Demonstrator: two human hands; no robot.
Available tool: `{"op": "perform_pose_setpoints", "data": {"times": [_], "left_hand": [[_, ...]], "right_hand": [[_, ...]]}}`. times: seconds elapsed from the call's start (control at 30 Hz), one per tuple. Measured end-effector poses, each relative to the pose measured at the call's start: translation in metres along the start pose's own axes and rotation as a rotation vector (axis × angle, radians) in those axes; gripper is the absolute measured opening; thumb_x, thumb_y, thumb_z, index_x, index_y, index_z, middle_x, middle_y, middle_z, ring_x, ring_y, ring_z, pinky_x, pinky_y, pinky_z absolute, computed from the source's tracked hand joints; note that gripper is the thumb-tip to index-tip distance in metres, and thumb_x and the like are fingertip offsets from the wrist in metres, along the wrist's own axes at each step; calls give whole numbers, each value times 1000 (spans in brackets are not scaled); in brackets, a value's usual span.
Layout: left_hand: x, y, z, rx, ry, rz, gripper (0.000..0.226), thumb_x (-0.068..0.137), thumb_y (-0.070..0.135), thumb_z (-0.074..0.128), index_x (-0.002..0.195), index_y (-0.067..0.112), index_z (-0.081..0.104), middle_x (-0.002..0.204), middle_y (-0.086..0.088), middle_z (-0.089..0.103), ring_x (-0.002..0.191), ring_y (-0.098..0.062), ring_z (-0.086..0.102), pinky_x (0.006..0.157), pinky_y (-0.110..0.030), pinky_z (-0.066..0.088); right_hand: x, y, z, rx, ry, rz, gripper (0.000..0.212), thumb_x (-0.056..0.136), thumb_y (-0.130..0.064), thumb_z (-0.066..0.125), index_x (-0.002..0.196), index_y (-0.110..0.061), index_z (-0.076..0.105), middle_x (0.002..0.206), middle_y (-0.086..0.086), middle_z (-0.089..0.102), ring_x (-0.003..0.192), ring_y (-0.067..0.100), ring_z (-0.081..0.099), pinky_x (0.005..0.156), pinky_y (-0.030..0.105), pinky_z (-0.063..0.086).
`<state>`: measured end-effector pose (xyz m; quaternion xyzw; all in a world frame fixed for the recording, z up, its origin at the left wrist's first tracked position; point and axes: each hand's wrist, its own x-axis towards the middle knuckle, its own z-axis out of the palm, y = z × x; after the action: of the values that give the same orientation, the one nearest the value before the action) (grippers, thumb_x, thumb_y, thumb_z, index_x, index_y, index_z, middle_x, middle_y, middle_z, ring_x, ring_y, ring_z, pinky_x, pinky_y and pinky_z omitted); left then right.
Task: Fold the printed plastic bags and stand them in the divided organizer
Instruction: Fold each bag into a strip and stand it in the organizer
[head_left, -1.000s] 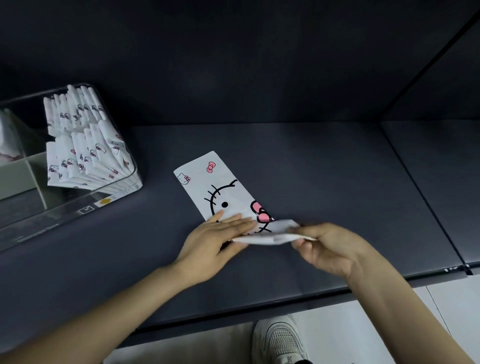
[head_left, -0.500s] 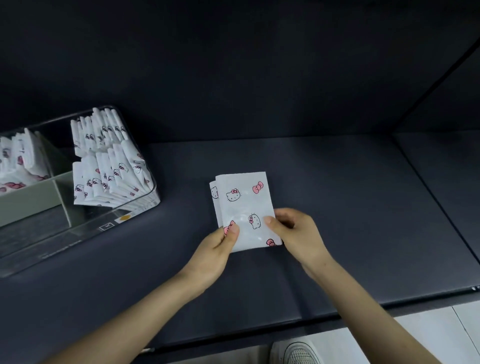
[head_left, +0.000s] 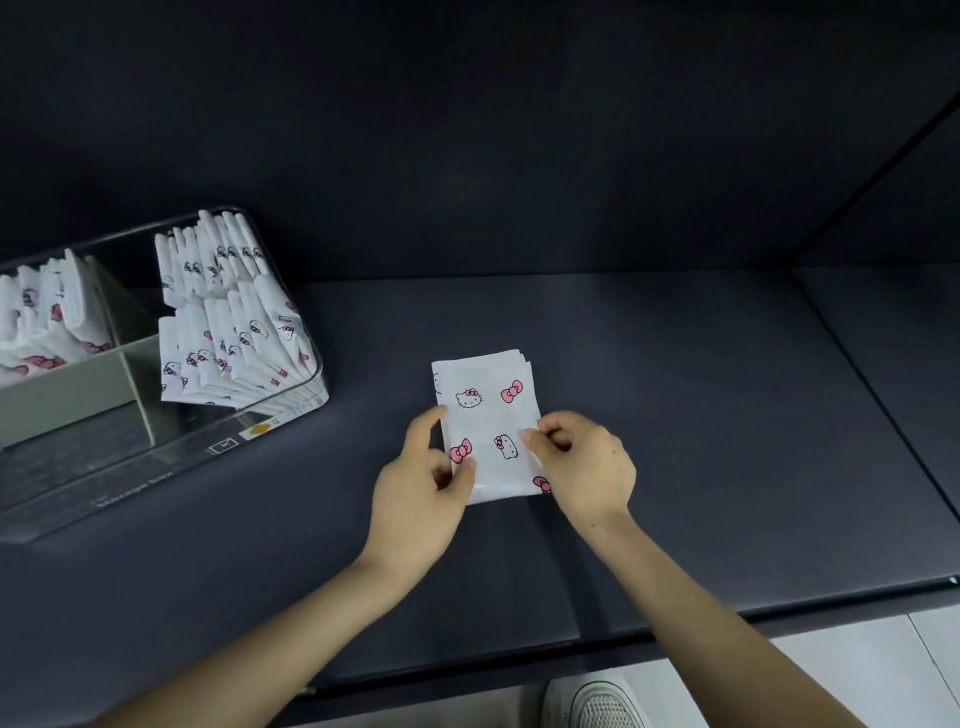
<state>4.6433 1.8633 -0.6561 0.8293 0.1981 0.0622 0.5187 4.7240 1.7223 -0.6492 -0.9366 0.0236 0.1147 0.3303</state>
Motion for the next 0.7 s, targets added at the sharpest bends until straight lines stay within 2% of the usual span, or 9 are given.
{"op": "perform_pose_setpoints", "data": {"times": [0.07,0.13,0.23,0.27,0.33,0.47,0.6,0.7], "left_hand": [[2,-8,-6,321,56,245,39,88,20,61,127,22,58,67,3,57,58,-12,53,62,-18,45],[9,-21,-10,559,124,499,34,87,29,51,115,19,68,83,-1,57,69,-20,55,73,-34,47],[20,-32,-13,664,37,700,35,92,26,45,115,15,69,121,-15,59,112,-32,52,106,-41,32],[23,-34,-13,696,-19,730,36,94,24,42,118,14,67,131,-16,56,124,-32,48,112,-42,25],[26,-37,-11,754,-108,729,40,97,23,37,126,13,62,140,-14,51,133,-30,44,116,-41,18],[24,-35,-12,843,-149,708,44,95,22,34,130,11,58,143,-16,47,136,-31,40,117,-45,14],[25,-31,-12,909,-161,758,45,93,22,33,127,7,59,148,-20,39,140,-31,33,116,-50,16],[31,-30,-11,946,-200,766,47,90,26,35,123,7,61,147,-22,39,140,-33,33,116,-50,13]], "right_hand": [[1,0,2,-22,12,-12,11,89,-36,61,84,-27,64,67,-9,64,59,9,56,52,22,36],[3,0,3,-23,12,-10,11,89,-36,60,86,-27,66,65,-9,62,54,5,56,52,22,35],[7,1,5,-30,12,-12,12,90,-37,59,90,-29,67,63,-11,59,60,11,61,52,22,33],[9,1,5,-41,10,-17,13,90,-38,59,91,-29,67,62,-11,57,62,13,59,52,22,33],[12,1,4,-62,0,-27,14,91,-40,58,92,-30,67,62,-12,55,65,14,56,52,22,33],[18,-1,0,-88,-23,-48,13,91,-41,58,91,-30,65,65,-13,57,68,15,59,54,23,37],[18,-2,-1,-126,-32,-74,13,92,-42,57,89,-31,63,67,-13,58,67,14,59,54,23,38],[18,-2,-2,-149,-42,-89,13,93,-43,55,90,-32,61,68,-13,58,63,12,58,54,22,38]]}}
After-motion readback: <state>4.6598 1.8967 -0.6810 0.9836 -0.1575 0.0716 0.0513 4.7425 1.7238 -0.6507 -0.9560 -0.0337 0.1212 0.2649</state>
